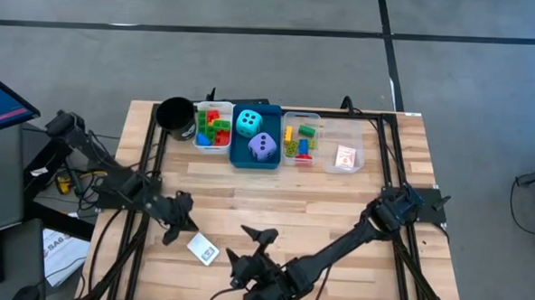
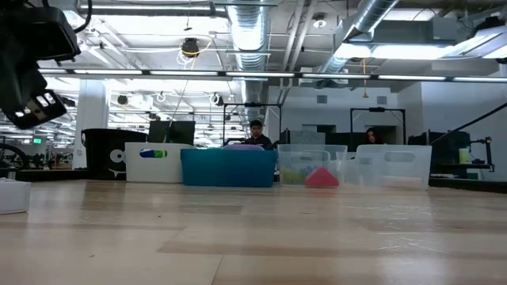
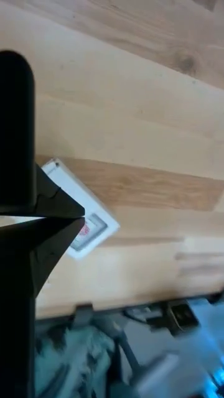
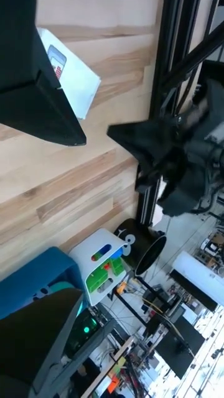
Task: Pick & Place Toys
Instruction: Put the blue deck of cards into the right transparent bin
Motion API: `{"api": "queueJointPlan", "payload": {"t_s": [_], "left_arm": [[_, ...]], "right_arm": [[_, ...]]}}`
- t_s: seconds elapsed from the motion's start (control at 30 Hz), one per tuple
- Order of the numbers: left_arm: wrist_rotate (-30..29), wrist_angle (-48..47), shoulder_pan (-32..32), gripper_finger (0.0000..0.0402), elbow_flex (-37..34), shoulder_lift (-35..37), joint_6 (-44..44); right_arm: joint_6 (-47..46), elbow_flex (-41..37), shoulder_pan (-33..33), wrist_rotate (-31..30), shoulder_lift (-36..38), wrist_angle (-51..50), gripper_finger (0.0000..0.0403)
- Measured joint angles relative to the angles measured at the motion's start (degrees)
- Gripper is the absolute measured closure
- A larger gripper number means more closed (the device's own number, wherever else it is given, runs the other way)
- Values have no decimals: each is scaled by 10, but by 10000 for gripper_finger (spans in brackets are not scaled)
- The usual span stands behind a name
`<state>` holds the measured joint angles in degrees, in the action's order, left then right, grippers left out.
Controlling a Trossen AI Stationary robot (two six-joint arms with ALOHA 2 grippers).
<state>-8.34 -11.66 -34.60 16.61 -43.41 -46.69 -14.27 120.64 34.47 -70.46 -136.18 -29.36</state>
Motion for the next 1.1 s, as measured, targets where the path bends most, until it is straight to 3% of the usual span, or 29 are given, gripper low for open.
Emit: {"api": "queueJointPlan", "payload": {"t_s": [0.23, 0.4, 0.6, 0.9, 1.1], "left_arm": [[-4, 1, -8, 401, 77, -128, 103], [-4, -119, -8, 401, 151, -209, 162], [-2, -220, -33, 401, 163, -275, 182], [8, -129, -90, 401, 163, -357, 179], [8, -74, -105, 401, 163, -375, 174]], "right_arm": [[-14, 0, -6, 5, 0, 0, 15], [-33, 0, -9, 29, 0, 2, 15], [-38, 0, -8, 33, 0, 2, 15], [-38, 0, -12, 34, 0, 0, 15], [-38, 0, -13, 35, 0, 3, 15]]}}
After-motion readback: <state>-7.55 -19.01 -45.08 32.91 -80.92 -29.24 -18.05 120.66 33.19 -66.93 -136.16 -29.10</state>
